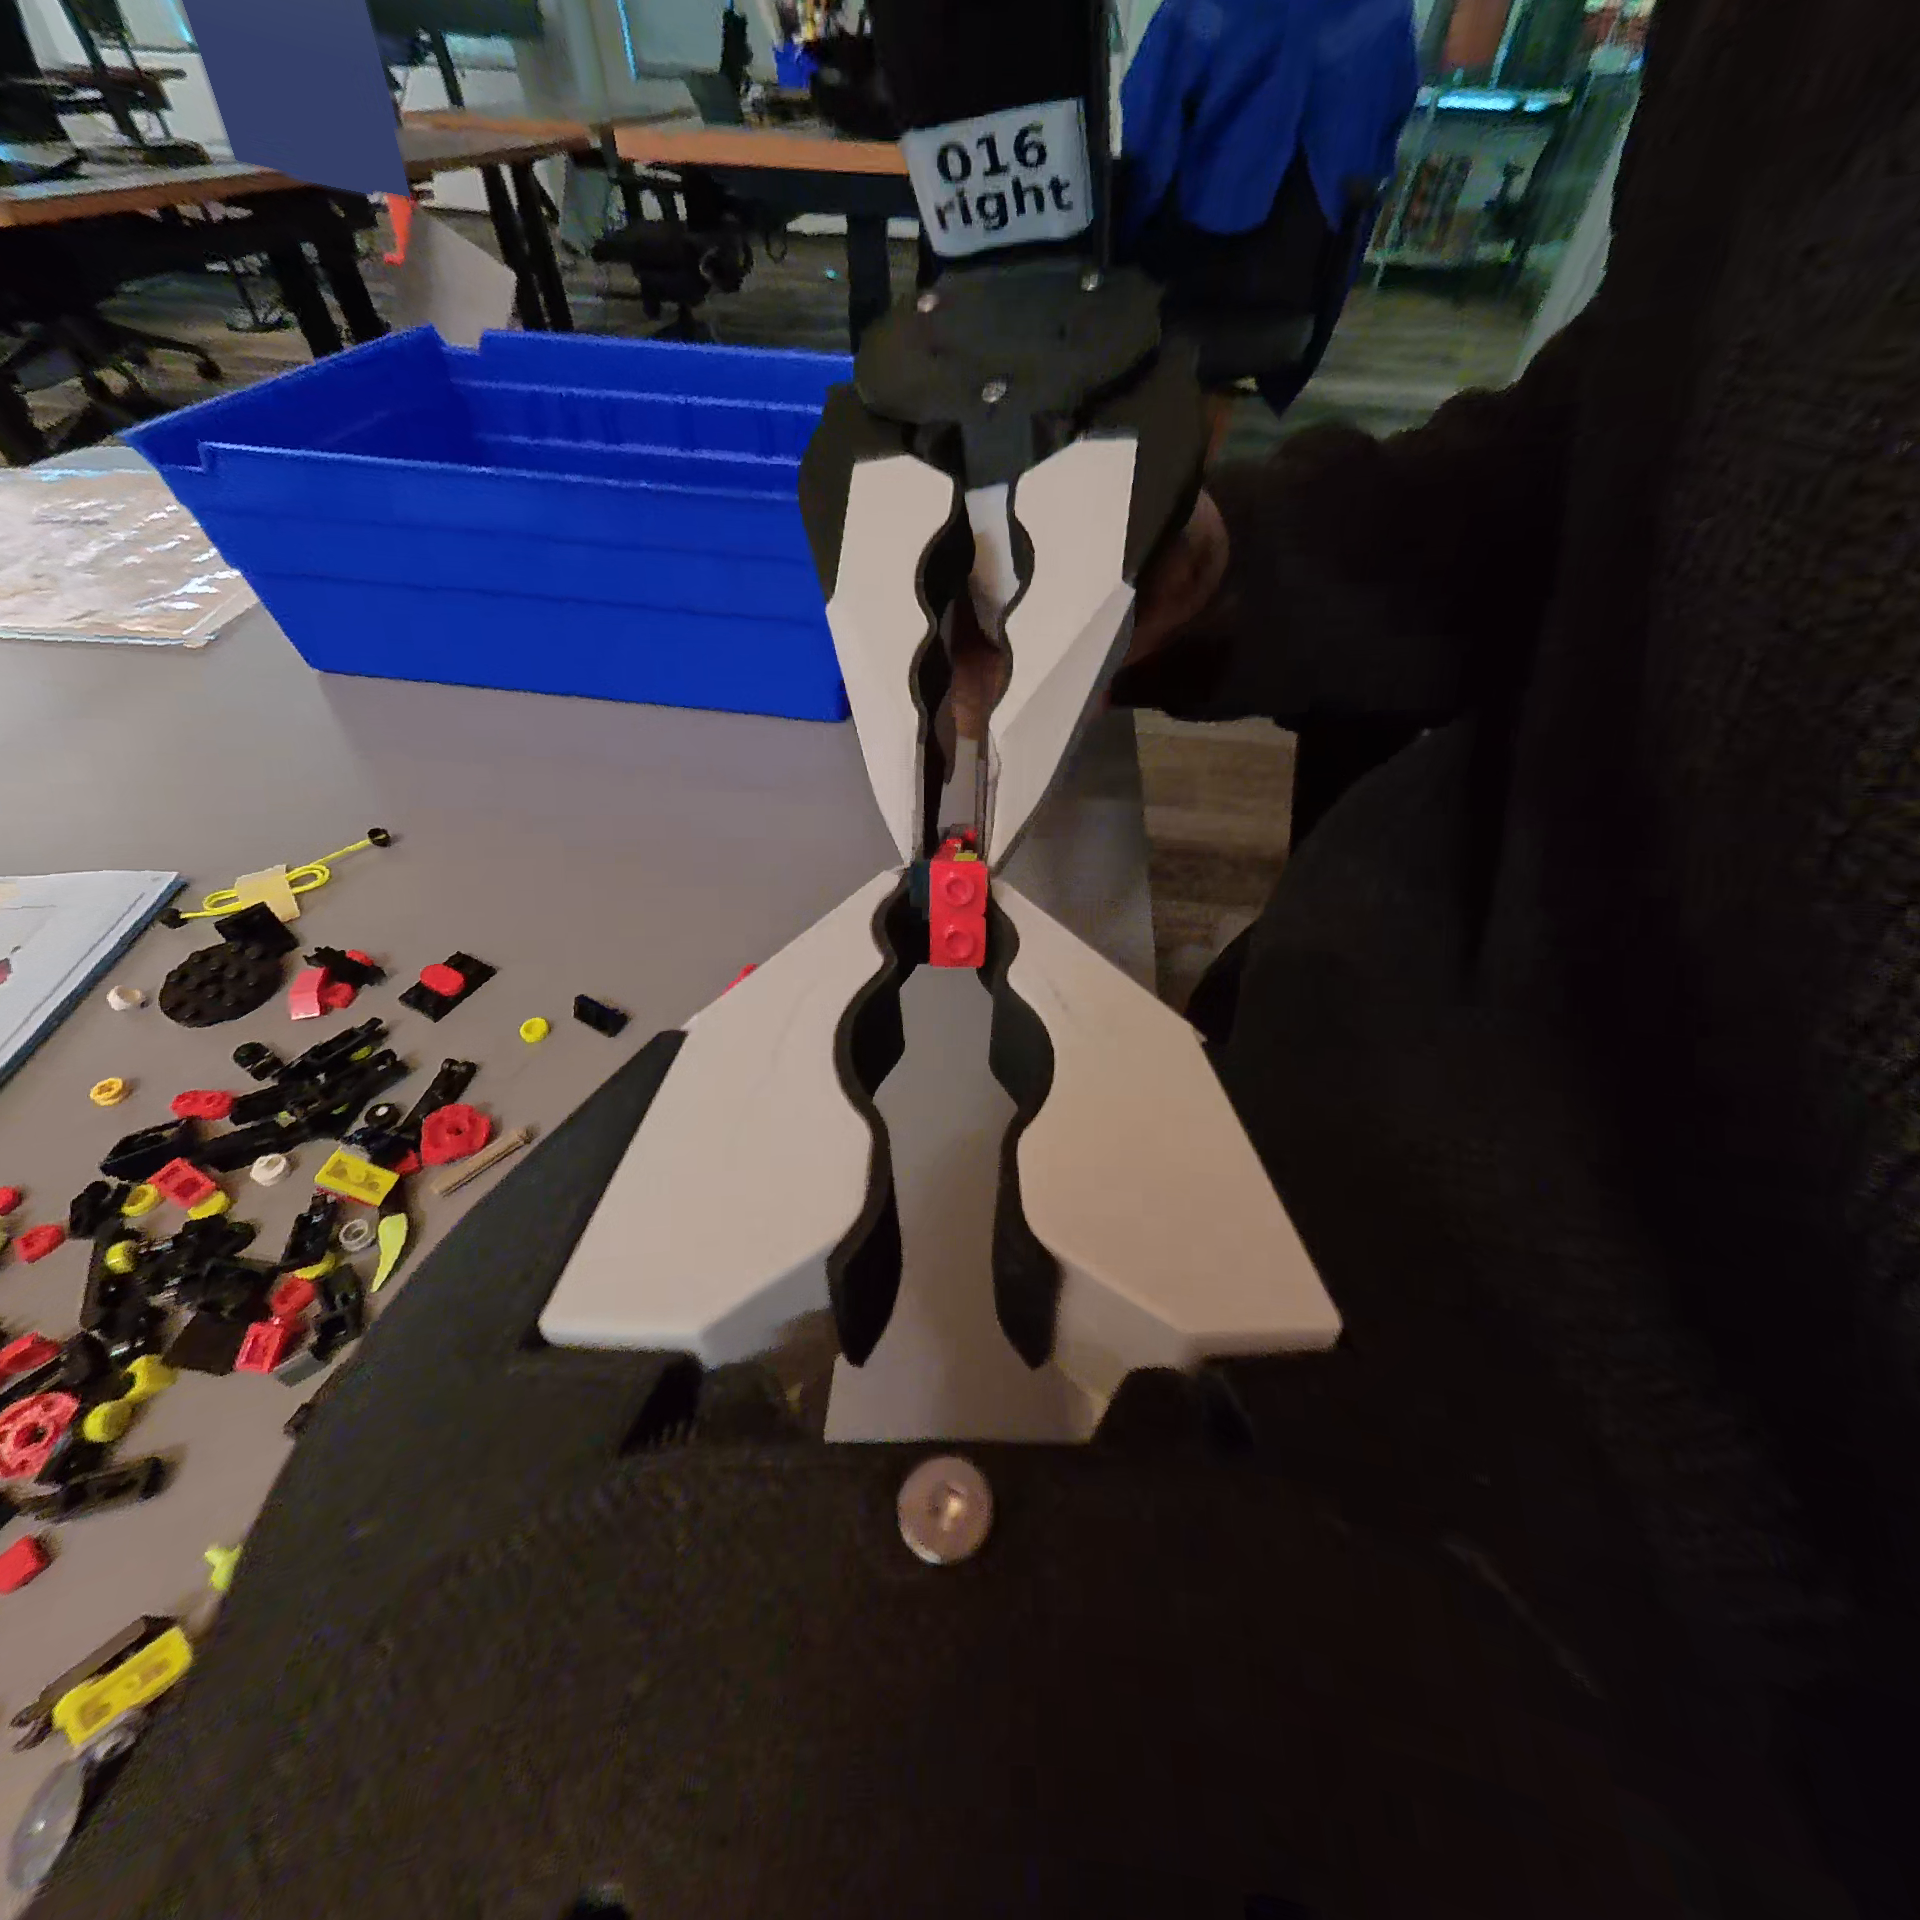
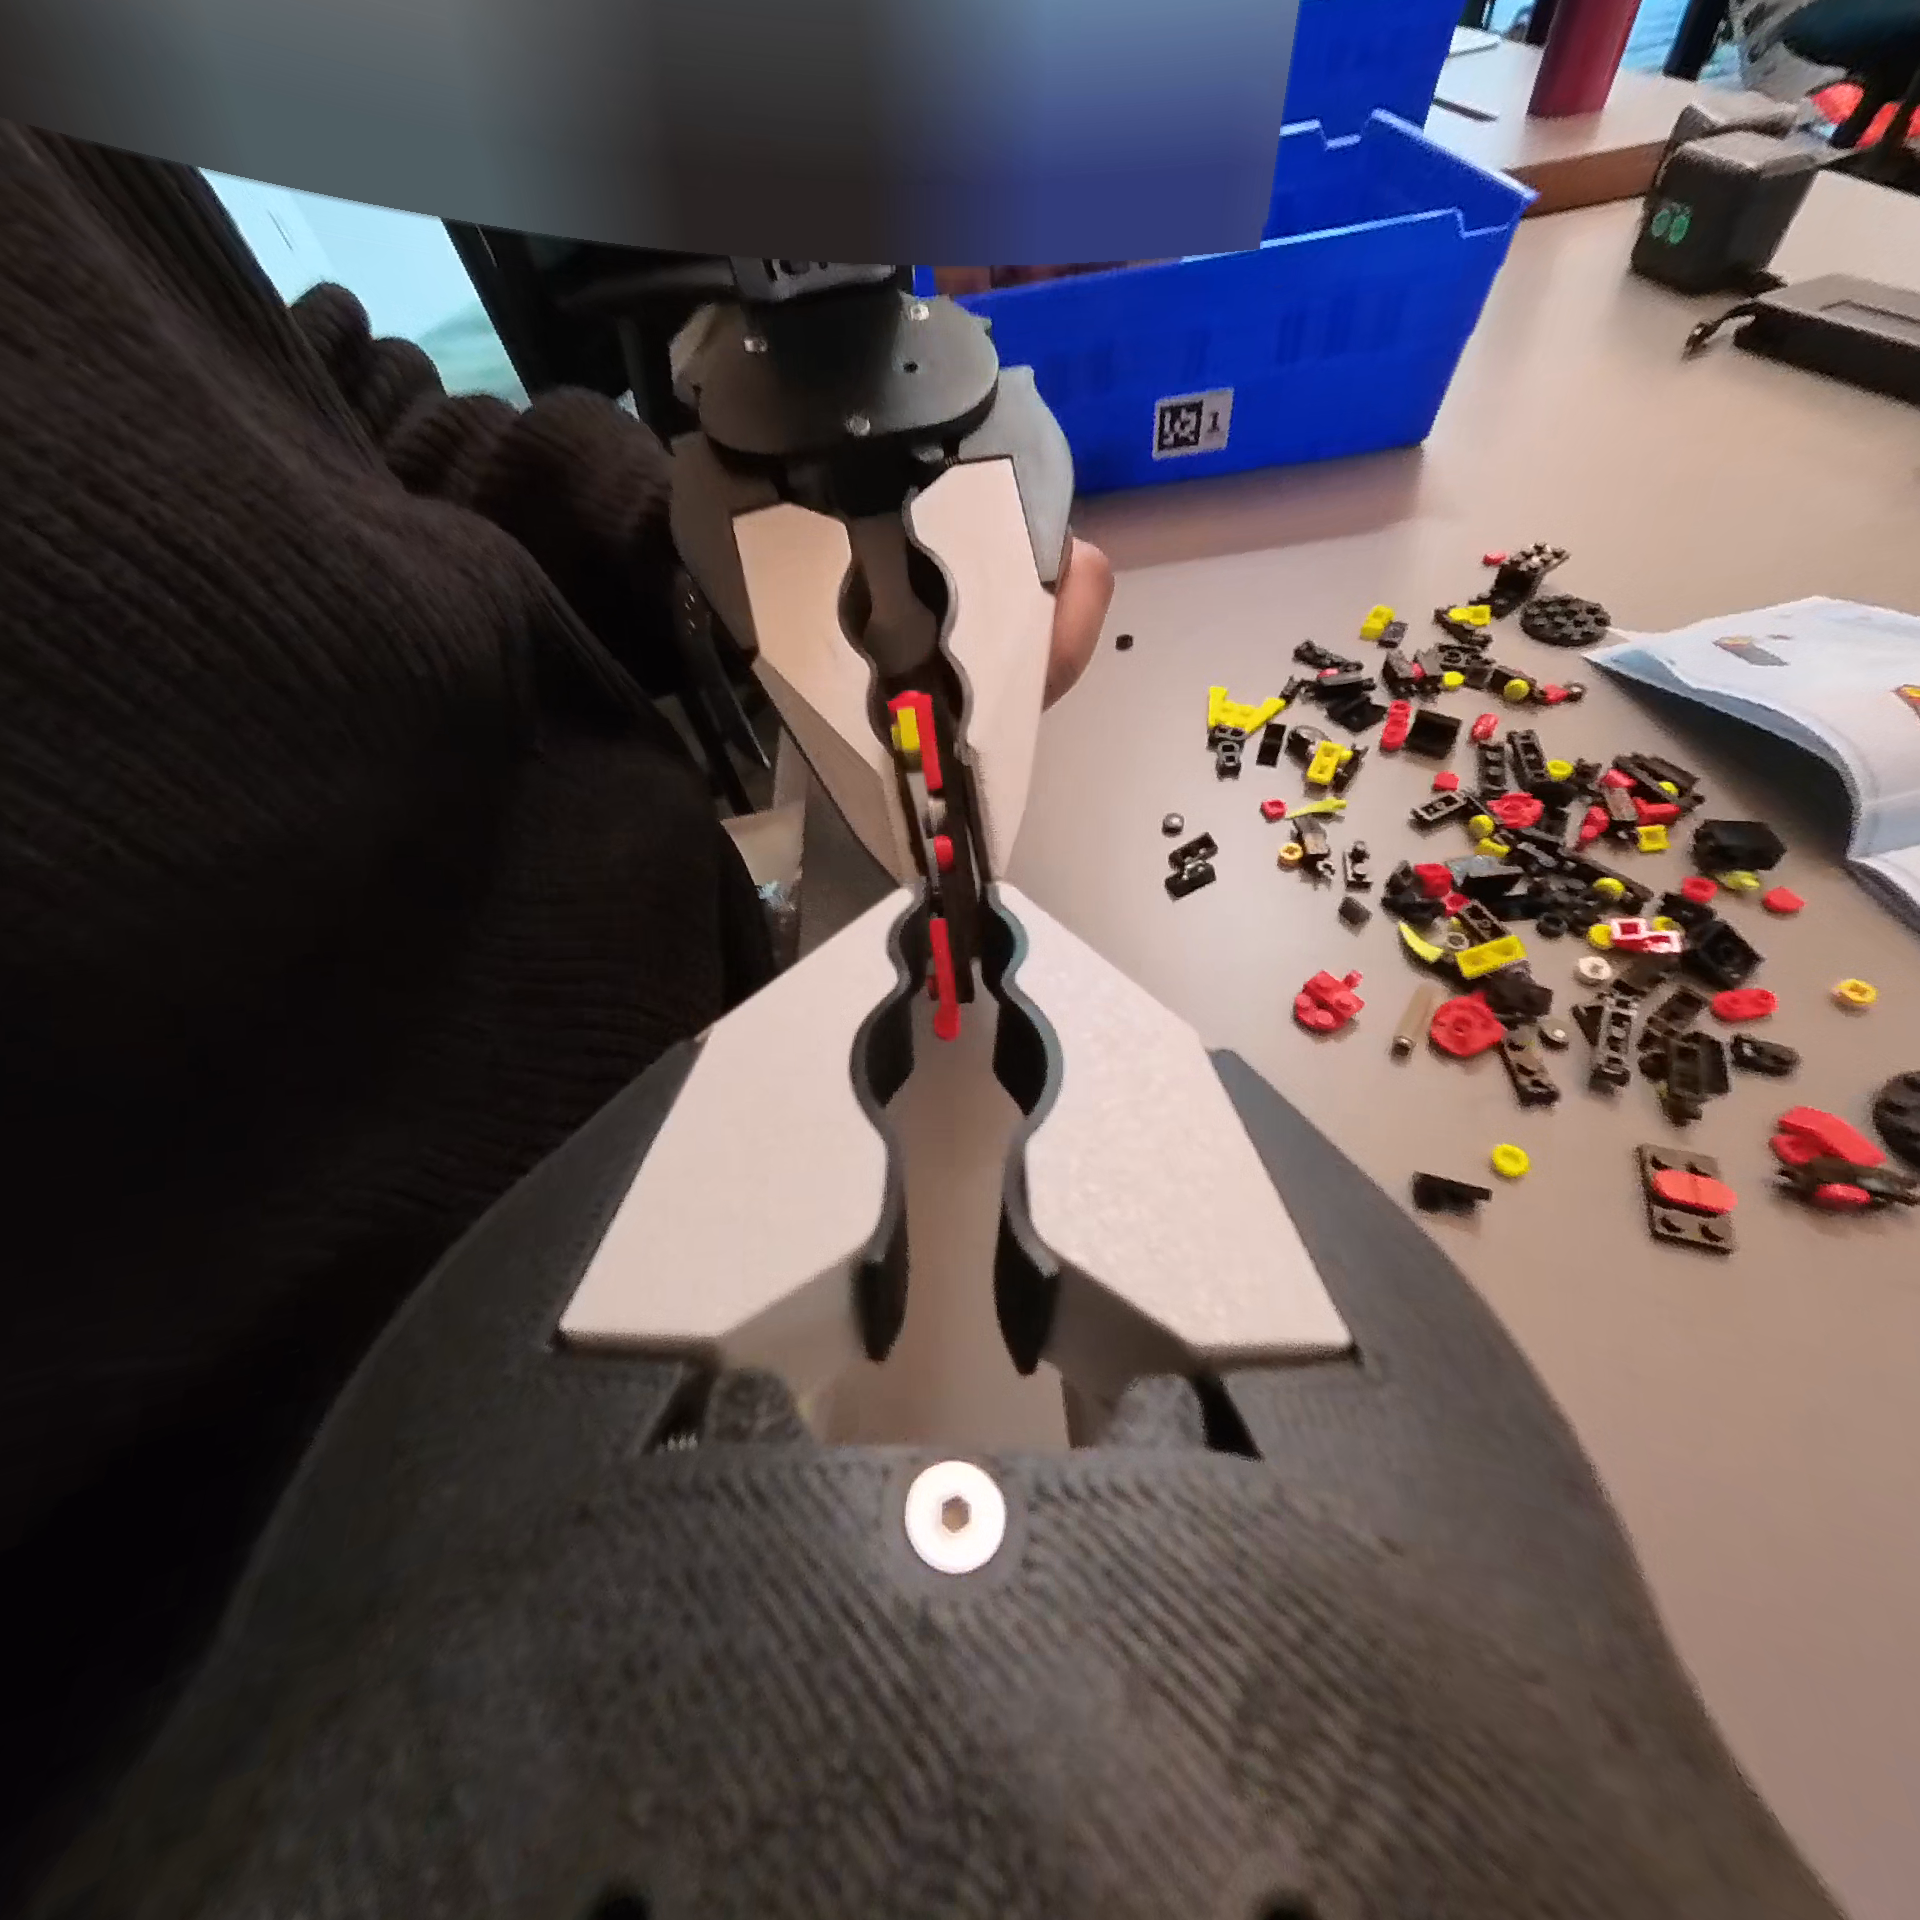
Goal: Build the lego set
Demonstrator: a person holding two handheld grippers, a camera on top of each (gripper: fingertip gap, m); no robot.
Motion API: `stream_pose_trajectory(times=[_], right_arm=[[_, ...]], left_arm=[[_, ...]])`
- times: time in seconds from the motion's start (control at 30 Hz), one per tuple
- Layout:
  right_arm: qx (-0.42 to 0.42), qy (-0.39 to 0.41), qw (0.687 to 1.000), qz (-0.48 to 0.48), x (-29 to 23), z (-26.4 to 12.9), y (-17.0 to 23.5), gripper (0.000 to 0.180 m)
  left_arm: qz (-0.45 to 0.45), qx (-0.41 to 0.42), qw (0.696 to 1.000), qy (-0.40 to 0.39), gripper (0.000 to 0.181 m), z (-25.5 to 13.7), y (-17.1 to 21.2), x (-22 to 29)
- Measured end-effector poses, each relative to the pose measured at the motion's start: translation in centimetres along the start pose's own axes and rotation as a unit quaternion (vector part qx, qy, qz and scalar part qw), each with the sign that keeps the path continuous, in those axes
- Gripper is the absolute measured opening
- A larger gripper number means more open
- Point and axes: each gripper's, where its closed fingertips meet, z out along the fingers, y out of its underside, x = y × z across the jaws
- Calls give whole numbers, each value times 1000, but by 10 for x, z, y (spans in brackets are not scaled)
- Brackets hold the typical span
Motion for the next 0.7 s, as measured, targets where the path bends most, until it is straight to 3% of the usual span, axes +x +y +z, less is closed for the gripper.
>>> stream_pose_trajectory(times=[0.2, 0.33, 0.47, 0.7], right_arm=[[-20, 8, 1000, 5, 2, 3, 4, 7], [26, 5, 999, 23, 5, 3, -3, 8], [53, -5, 999, 6, 0, -1, -13, 25], [76, -10, 997, 14, 1, -6, -20, 20]], left_arm=[[-2, -7, 1000, -1, 7, 0, 4, -2], [-11, 1, 1000, -6, 7, -2, 2, -6], [-28, 26, 999, -6, 6, -5, -6, -8], [-60, 75, 995, 16, 7, -10, -21, -5]])
